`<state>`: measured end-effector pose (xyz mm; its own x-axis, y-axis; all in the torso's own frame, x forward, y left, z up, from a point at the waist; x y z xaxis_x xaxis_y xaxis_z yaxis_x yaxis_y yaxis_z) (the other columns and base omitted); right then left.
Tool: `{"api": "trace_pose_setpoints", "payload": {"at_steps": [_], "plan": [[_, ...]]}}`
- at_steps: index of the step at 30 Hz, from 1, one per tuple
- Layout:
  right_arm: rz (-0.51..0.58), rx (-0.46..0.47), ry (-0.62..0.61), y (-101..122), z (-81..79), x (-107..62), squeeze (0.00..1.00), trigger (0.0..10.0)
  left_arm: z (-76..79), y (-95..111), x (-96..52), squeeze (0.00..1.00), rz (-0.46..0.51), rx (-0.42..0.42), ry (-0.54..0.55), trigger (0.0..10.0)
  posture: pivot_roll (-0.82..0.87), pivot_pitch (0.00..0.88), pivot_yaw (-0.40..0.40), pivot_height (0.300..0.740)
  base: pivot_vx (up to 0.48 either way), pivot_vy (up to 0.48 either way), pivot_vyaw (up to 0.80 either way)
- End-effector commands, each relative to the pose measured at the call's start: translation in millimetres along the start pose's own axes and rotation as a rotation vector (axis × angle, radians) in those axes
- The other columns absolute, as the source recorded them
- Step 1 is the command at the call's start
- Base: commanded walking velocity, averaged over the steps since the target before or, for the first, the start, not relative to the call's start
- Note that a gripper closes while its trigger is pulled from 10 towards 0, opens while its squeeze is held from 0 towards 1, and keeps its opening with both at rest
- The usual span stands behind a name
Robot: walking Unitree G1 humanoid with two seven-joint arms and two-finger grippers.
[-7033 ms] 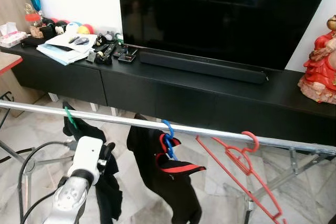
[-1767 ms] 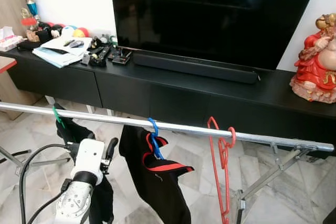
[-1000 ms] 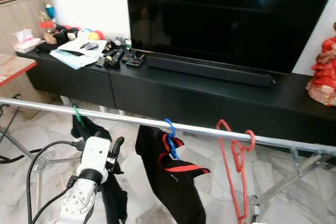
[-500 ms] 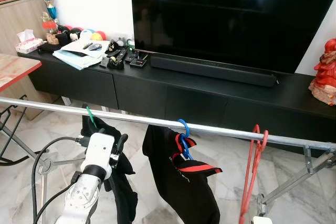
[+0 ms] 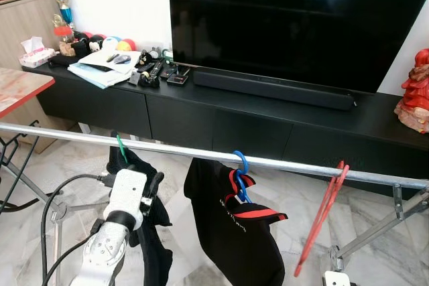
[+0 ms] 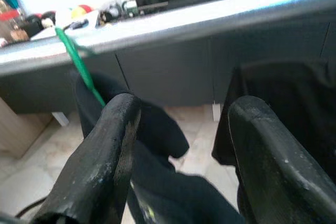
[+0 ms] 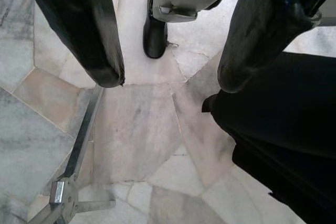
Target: Hang hanger
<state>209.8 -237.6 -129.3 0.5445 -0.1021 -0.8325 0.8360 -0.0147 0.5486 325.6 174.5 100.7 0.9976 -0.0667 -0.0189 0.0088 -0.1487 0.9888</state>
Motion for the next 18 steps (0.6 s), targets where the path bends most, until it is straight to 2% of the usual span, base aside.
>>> {"api": "trace_pose_setpoints", "payload": {"at_steps": [1, 18], "plan": [[0.010, 0.019, -0.011, 3.4, 4.7, -0.2, 0.00, 10.0, 0.4, 8.7, -0.1, 0.00, 0.022, 0.002, -0.009, 10.0, 0.02, 0.014, 0.033, 0.740, 0.000, 0.281, 0.00], [-0.015, 0.012, 0.000, -8.7, 0.8, -1.4, 0.00, 10.0, -0.9, 11.1, -7.7, 0.00, 0.011, 0.003, -0.002, 10.0, 0.04, 0.031, 0.042, 0.740, 0.000, 0.286, 0.00]]}}
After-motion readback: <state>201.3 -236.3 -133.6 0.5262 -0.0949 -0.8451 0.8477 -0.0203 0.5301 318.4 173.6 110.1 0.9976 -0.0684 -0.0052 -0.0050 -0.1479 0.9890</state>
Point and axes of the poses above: a point about 5 cm out from each wrist's last joint towards the gripper, its own x axis pointing out of the wrist towards the gripper, its own y axis along the axis of the wrist's last joint, z = x × y, the point moved 6 cm from there along x, pointing out of the wrist towards the gripper, and after that the axes turned 5 degrees about -x, right-handed, at the moved point
